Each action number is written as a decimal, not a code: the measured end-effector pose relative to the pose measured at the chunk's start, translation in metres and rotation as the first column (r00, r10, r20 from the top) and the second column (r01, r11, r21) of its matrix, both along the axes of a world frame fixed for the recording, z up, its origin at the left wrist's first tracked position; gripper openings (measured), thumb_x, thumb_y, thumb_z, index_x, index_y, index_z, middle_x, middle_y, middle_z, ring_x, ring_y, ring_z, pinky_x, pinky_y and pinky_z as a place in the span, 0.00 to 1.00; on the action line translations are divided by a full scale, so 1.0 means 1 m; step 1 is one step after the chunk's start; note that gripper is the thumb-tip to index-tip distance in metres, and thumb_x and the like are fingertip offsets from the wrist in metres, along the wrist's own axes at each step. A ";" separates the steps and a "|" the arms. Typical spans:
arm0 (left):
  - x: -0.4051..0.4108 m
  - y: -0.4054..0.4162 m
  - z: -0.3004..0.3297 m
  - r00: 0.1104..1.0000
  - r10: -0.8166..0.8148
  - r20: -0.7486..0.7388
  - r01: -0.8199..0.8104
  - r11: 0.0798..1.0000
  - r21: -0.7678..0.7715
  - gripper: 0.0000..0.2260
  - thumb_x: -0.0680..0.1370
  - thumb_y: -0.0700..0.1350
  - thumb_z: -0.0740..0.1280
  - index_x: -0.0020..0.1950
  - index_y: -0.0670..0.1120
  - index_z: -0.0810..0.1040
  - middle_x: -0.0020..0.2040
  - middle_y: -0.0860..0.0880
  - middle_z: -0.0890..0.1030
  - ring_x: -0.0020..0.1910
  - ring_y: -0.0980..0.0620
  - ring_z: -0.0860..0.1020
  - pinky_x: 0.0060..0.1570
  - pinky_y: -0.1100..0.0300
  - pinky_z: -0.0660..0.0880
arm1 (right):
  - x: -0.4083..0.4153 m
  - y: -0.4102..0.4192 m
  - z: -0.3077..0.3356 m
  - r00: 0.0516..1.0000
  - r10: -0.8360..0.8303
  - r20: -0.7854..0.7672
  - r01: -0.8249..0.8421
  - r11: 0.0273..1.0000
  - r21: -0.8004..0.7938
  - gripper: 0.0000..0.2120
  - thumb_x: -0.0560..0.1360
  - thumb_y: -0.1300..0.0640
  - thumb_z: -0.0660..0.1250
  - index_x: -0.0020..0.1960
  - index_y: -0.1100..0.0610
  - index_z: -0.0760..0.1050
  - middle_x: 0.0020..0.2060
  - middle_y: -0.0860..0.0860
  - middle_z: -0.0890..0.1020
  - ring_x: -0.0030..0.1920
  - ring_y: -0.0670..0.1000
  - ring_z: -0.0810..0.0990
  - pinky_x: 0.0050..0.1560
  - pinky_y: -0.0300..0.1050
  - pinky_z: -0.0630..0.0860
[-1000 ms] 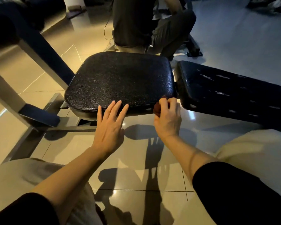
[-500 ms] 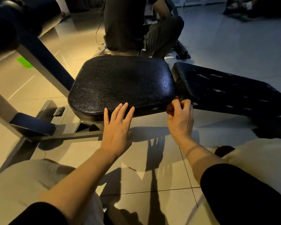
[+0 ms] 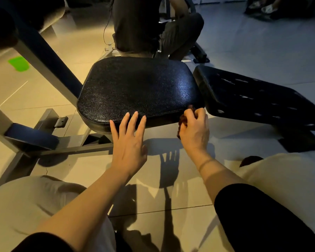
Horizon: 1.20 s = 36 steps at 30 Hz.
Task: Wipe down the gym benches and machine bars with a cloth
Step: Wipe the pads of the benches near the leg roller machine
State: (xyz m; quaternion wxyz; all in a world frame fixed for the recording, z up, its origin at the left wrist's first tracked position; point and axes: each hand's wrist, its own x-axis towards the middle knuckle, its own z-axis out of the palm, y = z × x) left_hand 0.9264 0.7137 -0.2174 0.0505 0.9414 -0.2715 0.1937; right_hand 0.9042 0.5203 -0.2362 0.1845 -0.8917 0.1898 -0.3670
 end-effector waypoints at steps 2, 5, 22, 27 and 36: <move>-0.001 0.000 0.000 1.000 0.001 -0.006 -0.001 1.000 0.016 0.43 0.67 0.46 0.77 0.77 0.45 0.60 0.77 0.41 0.60 0.76 0.40 0.52 0.71 0.37 0.40 | 0.000 -0.003 0.002 0.996 -0.088 0.006 0.087 0.993 0.078 0.12 0.69 0.69 0.70 0.51 0.60 0.76 0.51 0.61 0.73 0.50 0.62 0.74 0.39 0.52 0.76; 0.000 0.002 0.000 1.000 -0.007 -0.006 0.007 0.999 0.047 0.44 0.67 0.47 0.77 0.78 0.45 0.58 0.77 0.41 0.59 0.77 0.40 0.52 0.71 0.36 0.40 | 0.007 0.019 0.001 0.999 0.019 0.032 -0.019 1.000 0.005 0.13 0.66 0.69 0.72 0.49 0.61 0.75 0.48 0.61 0.73 0.46 0.62 0.75 0.35 0.47 0.73; 0.000 0.002 -0.006 1.000 0.013 0.018 -0.014 0.998 0.059 0.44 0.66 0.48 0.77 0.77 0.44 0.60 0.76 0.40 0.60 0.76 0.38 0.53 0.71 0.32 0.47 | 0.013 0.021 0.001 0.998 0.009 0.069 -0.016 0.994 0.104 0.10 0.68 0.68 0.69 0.48 0.60 0.74 0.51 0.60 0.72 0.48 0.62 0.74 0.43 0.52 0.76; -0.002 -0.006 -0.008 0.999 0.030 0.027 -0.032 0.999 0.043 0.44 0.65 0.46 0.77 0.77 0.42 0.60 0.76 0.38 0.60 0.76 0.36 0.54 0.71 0.31 0.47 | 0.013 0.038 -0.002 0.975 0.216 0.057 -0.214 0.976 -0.041 0.12 0.66 0.69 0.72 0.48 0.61 0.76 0.47 0.60 0.74 0.44 0.61 0.76 0.38 0.46 0.72; -0.006 -0.015 -0.009 0.999 0.052 -0.015 -0.051 0.998 0.032 0.46 0.66 0.47 0.77 0.78 0.43 0.56 0.77 0.37 0.56 0.76 0.36 0.49 0.71 0.33 0.44 | 0.012 -0.006 0.002 0.988 -0.132 0.079 0.108 0.961 0.255 0.10 0.70 0.67 0.68 0.49 0.58 0.73 0.51 0.58 0.72 0.49 0.61 0.75 0.46 0.54 0.77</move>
